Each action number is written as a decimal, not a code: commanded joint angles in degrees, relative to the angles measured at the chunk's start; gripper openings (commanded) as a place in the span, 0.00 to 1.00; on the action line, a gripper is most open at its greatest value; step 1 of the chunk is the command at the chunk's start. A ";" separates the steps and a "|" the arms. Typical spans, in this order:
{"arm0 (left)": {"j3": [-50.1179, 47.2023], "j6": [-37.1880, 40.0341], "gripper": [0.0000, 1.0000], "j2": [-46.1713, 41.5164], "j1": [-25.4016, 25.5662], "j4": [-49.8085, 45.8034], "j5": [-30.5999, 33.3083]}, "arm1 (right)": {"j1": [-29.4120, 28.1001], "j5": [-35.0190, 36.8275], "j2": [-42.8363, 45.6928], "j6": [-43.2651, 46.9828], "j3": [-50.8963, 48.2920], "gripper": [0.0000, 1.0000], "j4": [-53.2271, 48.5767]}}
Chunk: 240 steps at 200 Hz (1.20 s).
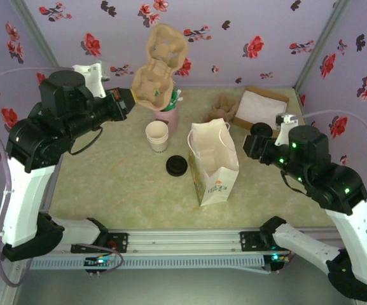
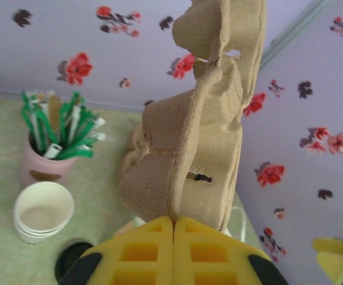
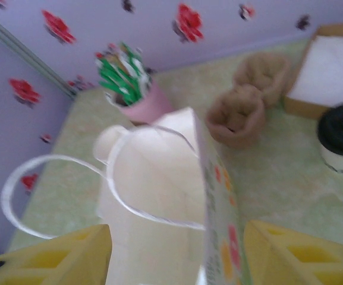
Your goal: Pack the takeout coffee
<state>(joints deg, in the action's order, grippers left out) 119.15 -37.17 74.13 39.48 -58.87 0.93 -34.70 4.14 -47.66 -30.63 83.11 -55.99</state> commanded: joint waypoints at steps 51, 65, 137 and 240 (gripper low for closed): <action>-15.01 -7.35 0.00 -5.03 14.23 21.20 8.34 | 0.25 -18.86 -7.51 -16.07 -4.68 0.59 37.53; -18.68 -8.43 0.00 -6.56 15.53 25.36 9.86 | -0.34 -19.05 -8.26 -17.52 -6.35 0.57 41.91; -22.38 -10.73 0.00 -5.78 17.64 29.65 11.92 | -8.08 -12.33 -12.00 -10.93 -4.60 0.49 38.15; -23.08 -11.32 0.00 -3.99 19.12 30.26 12.27 | -10.77 -6.36 -16.33 -9.36 0.68 0.33 32.92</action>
<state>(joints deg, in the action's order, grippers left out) 96.29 -47.79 69.76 57.93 -31.27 11.90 -44.66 -4.38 -62.76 -40.97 80.71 -20.64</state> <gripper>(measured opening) 0.041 0.338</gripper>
